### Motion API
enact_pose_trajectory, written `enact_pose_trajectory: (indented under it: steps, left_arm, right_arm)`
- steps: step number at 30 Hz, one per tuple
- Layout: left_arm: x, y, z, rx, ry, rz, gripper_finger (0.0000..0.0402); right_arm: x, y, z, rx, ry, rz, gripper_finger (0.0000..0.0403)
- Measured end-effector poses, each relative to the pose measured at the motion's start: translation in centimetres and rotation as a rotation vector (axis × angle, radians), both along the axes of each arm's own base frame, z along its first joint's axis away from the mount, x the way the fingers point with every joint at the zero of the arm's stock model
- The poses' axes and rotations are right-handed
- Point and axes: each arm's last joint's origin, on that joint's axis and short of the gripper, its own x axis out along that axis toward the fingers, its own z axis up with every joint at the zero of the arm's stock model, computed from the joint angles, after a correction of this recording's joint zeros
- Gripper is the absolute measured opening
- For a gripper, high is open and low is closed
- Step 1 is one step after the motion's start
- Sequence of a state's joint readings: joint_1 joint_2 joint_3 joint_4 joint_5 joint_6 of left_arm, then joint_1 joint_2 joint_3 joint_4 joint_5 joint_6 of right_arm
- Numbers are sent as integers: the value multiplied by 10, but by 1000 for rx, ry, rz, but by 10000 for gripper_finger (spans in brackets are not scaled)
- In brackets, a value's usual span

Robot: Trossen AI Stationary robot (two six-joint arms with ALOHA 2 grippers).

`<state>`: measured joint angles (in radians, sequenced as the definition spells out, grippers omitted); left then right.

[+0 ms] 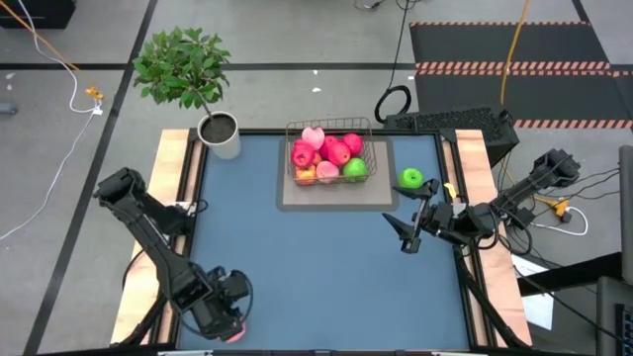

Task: Build produce basket
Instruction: Put the pink peach into the wire basket

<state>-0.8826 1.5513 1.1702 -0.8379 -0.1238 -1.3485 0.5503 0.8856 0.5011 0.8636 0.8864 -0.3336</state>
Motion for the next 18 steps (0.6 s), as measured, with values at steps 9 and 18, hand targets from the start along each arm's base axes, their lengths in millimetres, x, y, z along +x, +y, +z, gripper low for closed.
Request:
enact_pose_trajectory:
  steps: [9, 18]
  left_arm:
    - [-16, -14, 0, -66, 32, 77, 220]
    - [3, 14, 1, 287, -251, 201, 274]
  right_arm:
    - [0, 0, 0, 0, 0, 0, 320]
    - [0, 0, 1, 23, -14, 6, 320]
